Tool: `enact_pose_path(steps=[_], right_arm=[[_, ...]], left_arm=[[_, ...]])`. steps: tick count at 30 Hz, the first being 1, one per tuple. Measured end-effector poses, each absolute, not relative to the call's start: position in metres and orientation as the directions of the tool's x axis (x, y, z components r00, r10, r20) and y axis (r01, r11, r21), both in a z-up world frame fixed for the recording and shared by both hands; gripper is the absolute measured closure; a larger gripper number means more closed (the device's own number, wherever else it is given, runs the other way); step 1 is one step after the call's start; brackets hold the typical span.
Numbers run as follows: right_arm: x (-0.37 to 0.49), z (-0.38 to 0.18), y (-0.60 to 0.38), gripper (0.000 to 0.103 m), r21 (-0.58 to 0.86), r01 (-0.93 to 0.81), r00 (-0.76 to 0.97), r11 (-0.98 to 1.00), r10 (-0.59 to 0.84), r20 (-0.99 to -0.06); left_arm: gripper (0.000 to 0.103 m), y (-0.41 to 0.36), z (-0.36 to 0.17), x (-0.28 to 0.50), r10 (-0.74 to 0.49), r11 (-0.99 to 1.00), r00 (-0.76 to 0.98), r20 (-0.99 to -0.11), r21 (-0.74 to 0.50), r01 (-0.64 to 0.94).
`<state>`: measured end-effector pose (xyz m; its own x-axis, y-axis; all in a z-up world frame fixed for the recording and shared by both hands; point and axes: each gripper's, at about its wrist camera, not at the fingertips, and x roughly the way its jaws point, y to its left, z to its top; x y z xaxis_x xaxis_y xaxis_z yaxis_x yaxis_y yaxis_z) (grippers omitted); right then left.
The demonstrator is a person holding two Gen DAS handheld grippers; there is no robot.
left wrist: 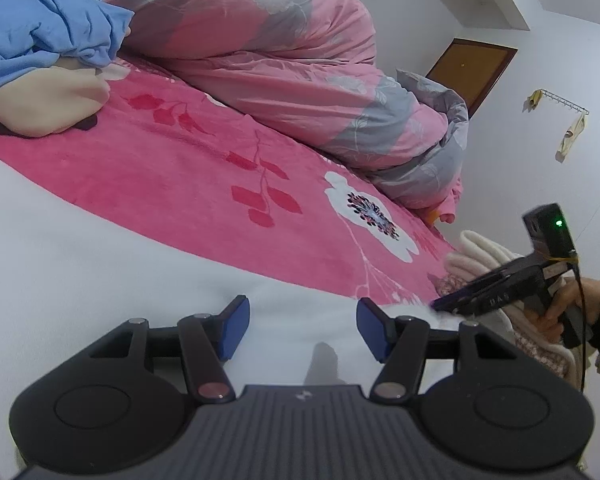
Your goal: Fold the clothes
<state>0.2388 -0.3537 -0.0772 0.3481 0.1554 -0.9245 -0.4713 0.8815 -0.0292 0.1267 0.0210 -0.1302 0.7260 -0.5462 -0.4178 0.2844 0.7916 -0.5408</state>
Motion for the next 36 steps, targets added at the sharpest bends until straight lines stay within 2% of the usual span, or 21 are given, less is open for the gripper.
enact_pose_path(steps=[2, 3, 5, 9, 14, 16, 17, 18, 19, 20, 25, 28, 31, 36], right_arm=[[0.238, -0.069, -0.382, 0.075, -0.147, -0.354, 0.431, 0.923, 0.021, -0.902], [0.236, -0.062, -0.394, 0.086, -0.189, -0.301, 0.470, 0.934, -0.027, -0.882], [0.222, -0.043, -0.403, 0.083, -0.113, -0.276, 0.517, 0.954, 0.048, -0.855], [0.195, -0.021, -0.405, 0.082, -0.069, -0.244, 0.620, 0.967, 0.101, -0.778], [0.176, -0.026, -0.422, 0.082, 0.158, -0.203, 0.660, 0.966, 0.254, -0.707], [0.170, -0.039, -0.424, 0.082, 0.231, -0.230, 0.623, 0.945, 0.326, -0.711], [0.169, -0.052, -0.426, 0.082, 0.229, -0.205, 0.604, 0.952, 0.307, -0.736], [0.171, -0.067, -0.430, 0.085, 0.175, -0.148, 0.599, 0.973, 0.229, -0.767], [0.172, -0.080, -0.435, 0.098, 0.120, -0.098, 0.597, 0.988, 0.155, -0.787], [0.170, -0.083, -0.436, 0.099, 0.073, -0.090, 0.627, 0.993, 0.114, -0.771], [0.145, -0.059, -0.410, 0.094, -0.026, -0.086, 0.753, 0.996, 0.048, -0.656], [0.155, -0.066, -0.409, 0.093, 0.029, -0.099, 0.738, 0.995, 0.093, -0.668], [0.183, -0.099, -0.428, 0.093, 0.033, 0.008, 0.679, 0.999, 0.018, -0.734], [0.149, -0.067, -0.409, 0.089, -0.081, 0.014, 0.743, 0.997, -0.065, -0.666]], left_arm=[[0.042, 0.021, -0.130, 0.127, -0.547, 0.791, 0.725, -0.418, -0.541, 0.284], [0.042, 0.021, -0.130, 0.128, -0.546, 0.791, 0.725, -0.419, -0.541, 0.284], [0.042, 0.021, -0.130, 0.128, -0.545, 0.792, 0.726, -0.419, -0.542, 0.282], [0.042, 0.019, -0.130, 0.128, -0.542, 0.794, 0.728, -0.419, -0.540, 0.280], [0.042, 0.021, -0.131, 0.128, -0.542, 0.789, 0.733, -0.411, -0.549, 0.275], [0.042, 0.022, -0.131, 0.129, -0.543, 0.786, 0.734, -0.408, -0.555, 0.273], [0.043, 0.023, -0.132, 0.130, -0.546, 0.783, 0.733, -0.405, -0.560, 0.273], [0.043, 0.023, -0.132, 0.130, -0.548, 0.780, 0.733, -0.403, -0.562, 0.274], [0.043, 0.024, -0.132, 0.130, -0.549, 0.778, 0.733, -0.401, -0.565, 0.274], [0.043, 0.025, -0.132, 0.130, -0.551, 0.776, 0.733, -0.399, -0.568, 0.274], [0.043, 0.025, -0.131, 0.131, -0.552, 0.774, 0.732, -0.399, -0.571, 0.273], [0.043, 0.025, -0.131, 0.131, -0.554, 0.772, 0.731, -0.397, -0.573, 0.274], [0.043, 0.027, -0.131, 0.132, -0.562, 0.763, 0.729, -0.390, -0.586, 0.274], [0.042, 0.029, -0.132, 0.132, -0.571, 0.752, 0.728, -0.381, -0.598, 0.277]])
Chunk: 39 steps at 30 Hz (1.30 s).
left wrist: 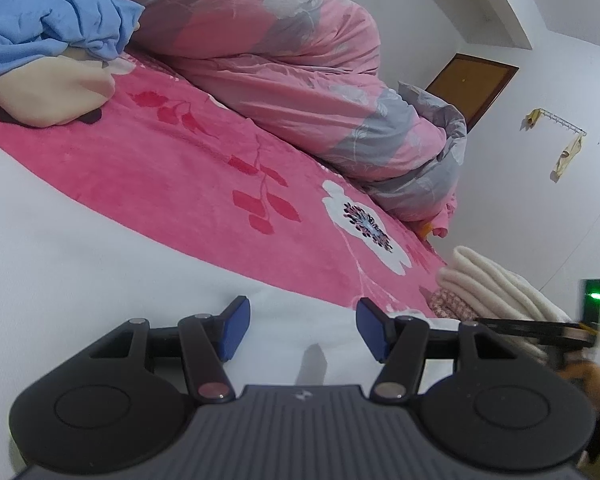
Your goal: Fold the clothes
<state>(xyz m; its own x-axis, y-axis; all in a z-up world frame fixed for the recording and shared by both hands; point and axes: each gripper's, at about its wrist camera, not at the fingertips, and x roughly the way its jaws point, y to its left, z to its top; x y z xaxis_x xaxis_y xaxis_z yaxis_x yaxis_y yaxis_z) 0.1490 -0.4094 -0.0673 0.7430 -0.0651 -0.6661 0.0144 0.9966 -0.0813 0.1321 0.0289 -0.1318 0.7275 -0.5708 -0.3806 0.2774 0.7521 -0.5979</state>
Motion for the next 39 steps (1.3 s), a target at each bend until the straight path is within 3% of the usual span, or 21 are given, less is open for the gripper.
enact_pose_path(steps=[1, 5, 7, 10, 12, 15, 20, 23, 27, 31, 39], right_arm=[[0.135, -0.057, -0.409, 0.089, -0.093, 0.015, 0.757, 0.996, -0.072, -0.649], [0.056, -0.014, -0.449, 0.084, 0.108, 0.079, 0.791, 0.991, 0.004, -0.611], [0.015, -0.007, -0.471, 0.075, 0.259, 0.088, 0.793, 0.962, 0.090, -0.603], [-0.029, -0.018, -0.483, 0.071, 0.463, 0.079, 0.775, 0.883, 0.237, -0.586], [-0.046, -0.039, -0.484, 0.069, 0.560, 0.076, 0.761, 0.825, 0.315, -0.567], [-0.051, -0.071, -0.483, 0.068, 0.633, 0.122, 0.743, 0.764, 0.352, -0.569], [-0.056, -0.097, -0.480, 0.068, 0.728, 0.117, 0.758, 0.675, 0.414, -0.505], [-0.065, -0.101, -0.478, 0.068, 0.748, 0.094, 0.781, 0.657, 0.417, -0.465], [-0.080, -0.108, -0.487, 0.068, 0.770, 0.092, 0.806, 0.632, 0.407, -0.429], [-0.081, -0.117, -0.498, 0.067, 0.796, 0.094, 0.816, 0.598, 0.411, -0.406], [-0.036, -0.121, -0.504, 0.067, 0.769, 0.070, 0.811, 0.635, 0.413, -0.415]], left_arm=[[0.042, 0.030, -0.132, 0.132, -0.573, 0.749, 0.728, -0.377, -0.602, 0.278], [0.040, 0.036, -0.126, 0.123, -0.572, 0.733, 0.748, -0.336, -0.619, 0.283], [0.040, 0.036, -0.115, 0.111, -0.565, 0.739, 0.770, -0.297, -0.596, 0.313], [0.040, 0.024, -0.088, 0.085, -0.567, 0.766, 0.779, -0.268, -0.519, 0.379], [0.038, 0.004, -0.070, 0.062, -0.634, 0.741, 0.723, -0.273, -0.480, 0.469], [0.034, -0.054, -0.053, 0.018, -0.720, 0.694, 0.601, -0.348, -0.339, 0.635], [0.035, -0.143, -0.056, -0.036, -0.705, 0.637, 0.534, -0.468, -0.086, 0.766], [0.042, -0.172, -0.064, -0.028, -0.676, 0.654, 0.516, -0.526, -0.106, 0.749], [0.061, -0.192, -0.075, -0.013, -0.639, 0.664, 0.489, -0.594, -0.105, 0.740], [0.061, -0.201, -0.079, -0.014, -0.616, 0.657, 0.491, -0.616, -0.058, 0.752], [0.050, -0.207, -0.073, -0.021, -0.618, 0.651, 0.472, -0.628, -0.072, 0.756]])
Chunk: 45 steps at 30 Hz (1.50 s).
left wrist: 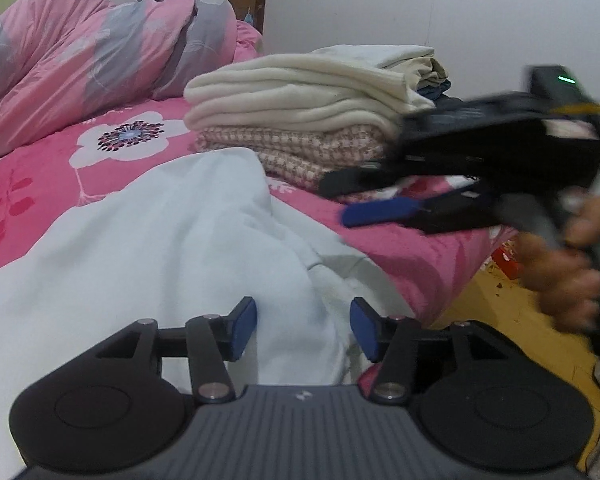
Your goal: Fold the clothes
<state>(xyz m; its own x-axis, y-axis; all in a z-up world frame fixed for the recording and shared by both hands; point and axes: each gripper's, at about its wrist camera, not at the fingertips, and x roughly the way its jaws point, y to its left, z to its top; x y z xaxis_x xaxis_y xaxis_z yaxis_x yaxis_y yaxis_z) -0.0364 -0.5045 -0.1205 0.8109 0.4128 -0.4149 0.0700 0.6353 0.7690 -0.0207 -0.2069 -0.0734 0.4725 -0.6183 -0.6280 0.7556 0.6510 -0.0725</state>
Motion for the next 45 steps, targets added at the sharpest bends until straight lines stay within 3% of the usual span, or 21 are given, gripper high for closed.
enact_pose_path(steps=[2, 4, 9, 11, 12, 15, 19, 23, 28, 31, 33, 35, 38, 40, 41, 44, 45], right_arm=[[-0.014, -0.122, -0.502, 0.066, 0.739, 0.067, 0.804, 0.671, 0.402, -0.438], [0.007, -0.125, -0.499, 0.065, 0.719, 0.070, 0.795, 0.691, 0.396, -0.459], [0.042, -0.131, -0.495, 0.065, 0.690, 0.084, 0.786, 0.719, 0.378, -0.489], [0.048, -0.129, -0.491, 0.072, 0.669, 0.065, 0.791, 0.741, 0.370, -0.487], [0.049, -0.127, -0.489, 0.084, 0.655, 0.058, 0.798, 0.754, 0.360, -0.484], [0.048, -0.110, -0.484, 0.096, 0.597, 0.009, 0.820, 0.802, 0.336, -0.463], [0.047, -0.085, -0.481, 0.099, 0.492, -0.033, 0.840, 0.870, 0.291, -0.457], [0.047, -0.061, -0.481, 0.099, 0.330, -0.040, 0.848, 0.943, 0.207, -0.488], [0.056, -0.076, -0.491, 0.098, 0.301, 0.022, 0.819, 0.953, 0.156, -0.552], [0.042, -0.081, -0.500, 0.095, 0.388, 0.040, 0.825, 0.921, 0.189, -0.533], [0.025, -0.080, -0.509, 0.095, 0.485, 0.031, 0.834, 0.874, 0.245, -0.494], [0.013, -0.081, -0.513, 0.094, 0.582, 0.019, 0.828, 0.813, 0.313, -0.465], [-0.003, -0.094, -0.512, 0.087, 0.713, 0.011, 0.771, 0.701, 0.448, -0.452], [-0.013, -0.103, -0.507, 0.075, 0.747, 0.029, 0.749, 0.664, 0.481, -0.456], [-0.020, -0.106, -0.505, 0.075, 0.754, 0.041, 0.749, 0.655, 0.479, -0.458], [-0.039, -0.112, -0.503, 0.074, 0.785, 0.054, 0.764, 0.618, 0.480, -0.431], [-0.044, -0.113, -0.503, 0.074, 0.796, 0.054, 0.771, 0.603, 0.481, -0.417]], left_arm=[[0.054, -0.210, -0.076, -0.020, -0.607, 0.657, 0.480, -0.633, -0.060, 0.751], [0.066, -0.210, -0.079, -0.017, -0.594, 0.671, 0.490, -0.638, -0.057, 0.739], [0.088, -0.192, -0.082, 0.001, -0.629, 0.693, 0.455, -0.631, -0.189, 0.695], [0.092, -0.184, -0.084, 0.010, -0.651, 0.695, 0.430, -0.625, -0.262, 0.670], [0.094, -0.180, -0.086, 0.014, -0.665, 0.691, 0.417, -0.619, -0.301, 0.657], [0.097, -0.165, -0.089, 0.025, -0.731, 0.652, 0.364, -0.578, -0.432, 0.623], [0.097, -0.139, -0.092, 0.042, -0.858, 0.505, 0.257, -0.445, -0.641, 0.577], [0.098, -0.129, -0.099, 0.054, -0.921, 0.384, 0.168, -0.352, -0.737, 0.556], [0.096, -0.142, -0.123, 0.066, -0.920, 0.369, 0.079, -0.383, -0.782, 0.502], [0.080, -0.147, -0.132, 0.069, -0.926, 0.347, 0.036, -0.376, -0.809, 0.474], [0.056, -0.146, -0.128, 0.066, -0.938, 0.313, 0.029, -0.344, -0.810, 0.496], [0.048, -0.149, -0.121, 0.060, -0.938, 0.309, 0.037, -0.344, -0.787, 0.534], [0.048, -0.160, -0.108, 0.046, -0.901, 0.388, 0.098, -0.422, -0.685, 0.616], [0.051, -0.172, -0.099, 0.034, -0.861, 0.449, 0.154, -0.485, -0.583, 0.677], [0.058, -0.179, -0.095, 0.028, -0.834, 0.482, 0.189, -0.518, -0.520, 0.705], [0.099, -0.190, -0.090, 0.017, -0.767, 0.558, 0.272, -0.582, -0.394, 0.731], [0.099, -0.186, -0.091, 0.022, -0.777, 0.557, 0.262, -0.573, -0.431, 0.710]])
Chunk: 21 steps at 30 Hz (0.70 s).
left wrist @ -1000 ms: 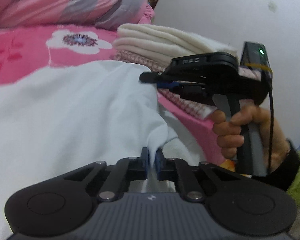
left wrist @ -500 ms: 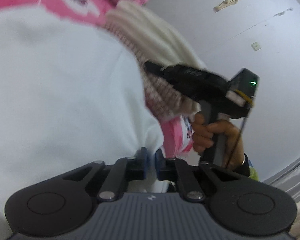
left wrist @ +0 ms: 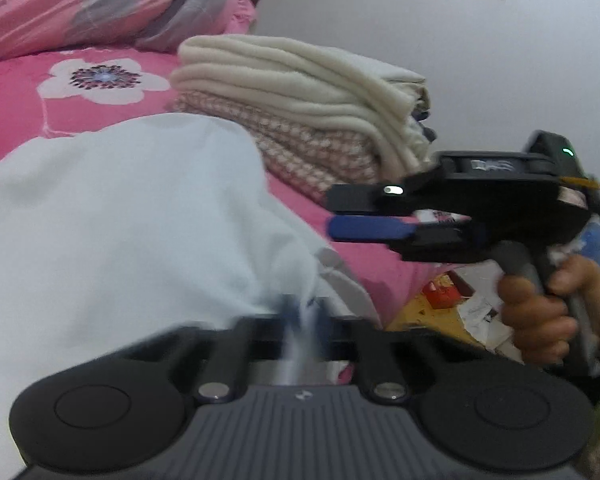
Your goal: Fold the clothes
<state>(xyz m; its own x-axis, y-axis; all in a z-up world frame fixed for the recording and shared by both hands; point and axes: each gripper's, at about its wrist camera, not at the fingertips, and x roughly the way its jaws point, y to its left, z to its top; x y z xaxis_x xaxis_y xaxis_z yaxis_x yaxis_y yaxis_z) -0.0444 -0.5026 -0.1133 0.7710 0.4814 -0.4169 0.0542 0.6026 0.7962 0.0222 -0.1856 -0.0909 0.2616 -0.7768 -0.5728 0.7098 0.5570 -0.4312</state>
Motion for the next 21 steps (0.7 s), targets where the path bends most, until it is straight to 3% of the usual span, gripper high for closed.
enact_pose_path(steps=[3, 5, 7, 12, 21], right_arm=[[-0.054, -0.116, -0.503, 0.074, 0.838, 0.041, 0.783, 0.544, 0.504, -0.365], [-0.048, -0.117, -0.501, 0.074, 0.864, 0.047, 0.788, 0.500, 0.513, -0.340], [-0.043, -0.120, -0.500, 0.069, 0.889, 0.063, 0.794, 0.453, 0.517, -0.319], [-0.027, -0.137, -0.498, 0.053, 0.946, 0.096, 0.770, 0.308, 0.580, -0.267], [0.014, -0.154, -0.483, 0.052, 0.961, 0.116, 0.727, 0.249, 0.638, -0.253]], left_arm=[[0.100, -0.152, -0.102, 0.047, -0.872, 0.475, 0.197, -0.448, -0.677, 0.562], [0.100, -0.129, -0.116, 0.064, -0.937, 0.350, 0.162, -0.311, -0.840, 0.415], [0.100, -0.111, -0.129, 0.073, -0.960, 0.263, 0.180, -0.215, -0.913, 0.313], [0.100, -0.092, -0.143, 0.079, -0.974, 0.142, 0.208, -0.094, -0.962, 0.234], [0.099, -0.100, -0.153, 0.083, -0.985, 0.109, 0.155, -0.071, -0.962, 0.250]])
